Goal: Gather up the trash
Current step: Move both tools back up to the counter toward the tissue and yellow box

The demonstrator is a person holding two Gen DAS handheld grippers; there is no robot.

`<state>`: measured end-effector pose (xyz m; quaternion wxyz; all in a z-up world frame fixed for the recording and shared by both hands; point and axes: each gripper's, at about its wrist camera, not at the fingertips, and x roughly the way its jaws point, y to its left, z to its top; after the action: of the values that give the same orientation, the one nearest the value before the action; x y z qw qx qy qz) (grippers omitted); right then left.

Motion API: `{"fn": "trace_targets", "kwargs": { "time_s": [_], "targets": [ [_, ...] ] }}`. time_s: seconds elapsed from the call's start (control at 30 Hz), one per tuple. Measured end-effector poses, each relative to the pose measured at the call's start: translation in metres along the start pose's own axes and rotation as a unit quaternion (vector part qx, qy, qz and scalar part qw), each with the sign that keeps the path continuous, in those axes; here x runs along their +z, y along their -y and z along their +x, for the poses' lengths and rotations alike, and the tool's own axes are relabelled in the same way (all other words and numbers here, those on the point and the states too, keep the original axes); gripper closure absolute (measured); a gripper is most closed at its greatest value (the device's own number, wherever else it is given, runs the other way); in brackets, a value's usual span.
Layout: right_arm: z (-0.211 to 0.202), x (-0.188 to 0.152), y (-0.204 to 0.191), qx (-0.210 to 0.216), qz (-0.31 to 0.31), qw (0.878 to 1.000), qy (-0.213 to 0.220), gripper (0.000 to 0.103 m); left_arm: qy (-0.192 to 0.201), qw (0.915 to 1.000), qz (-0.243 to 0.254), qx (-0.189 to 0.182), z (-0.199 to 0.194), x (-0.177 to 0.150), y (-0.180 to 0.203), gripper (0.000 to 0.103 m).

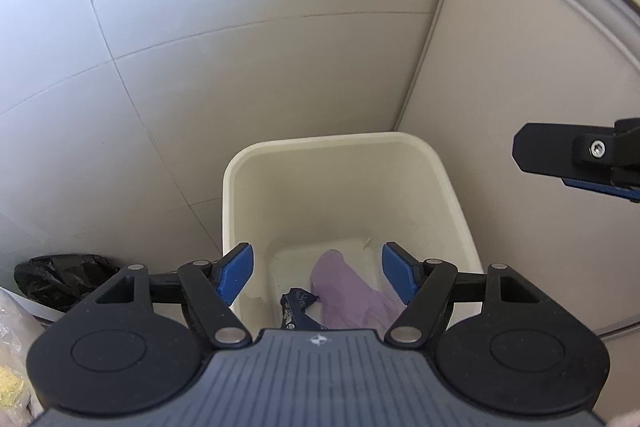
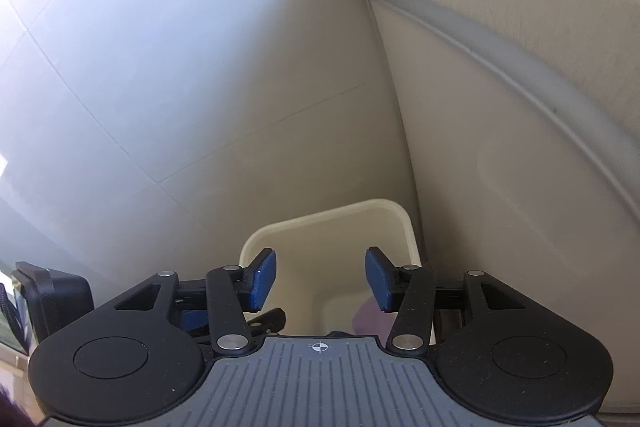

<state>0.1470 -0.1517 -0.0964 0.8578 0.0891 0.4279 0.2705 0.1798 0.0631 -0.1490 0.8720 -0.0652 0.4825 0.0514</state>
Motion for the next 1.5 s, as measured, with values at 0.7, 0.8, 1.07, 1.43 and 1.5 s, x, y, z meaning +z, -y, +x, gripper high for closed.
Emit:
{"fn": "trace_targets", "kwargs": {
  "time_s": [0.7,0.8,1.07,1.43,1.5],
  "targets": [
    [-0.120,0.006,-0.026,0.007,-0.076,0.995,0.072,0.010,0.072,0.9971,0.013,-0.018,-0.092,-0.014,0.013,0.001],
    [-0.140,0.008,-0.027,-0.013,-0.099,0.990,0.097,0.007,0.088,0.9954,0.023,-0.030,-0.113,-0.014,0.019,0.001],
    [-0.194,0.016,-0.019,-0.054,-0.132,0.976,0.165,0.002,0.134,0.9880,0.056,-0.054,-0.142,-0.009,0.043,0.001],
    [-0.231,0.028,0.036,-0.112,-0.124,0.954,0.250,0.000,0.164,0.9769,0.094,-0.101,-0.146,0.001,0.092,0.001],
    [-0.231,0.031,0.049,-0.122,-0.112,0.953,0.255,0.000,0.171,0.9727,0.113,-0.109,-0.141,0.013,0.108,0.000]
  ]
}}
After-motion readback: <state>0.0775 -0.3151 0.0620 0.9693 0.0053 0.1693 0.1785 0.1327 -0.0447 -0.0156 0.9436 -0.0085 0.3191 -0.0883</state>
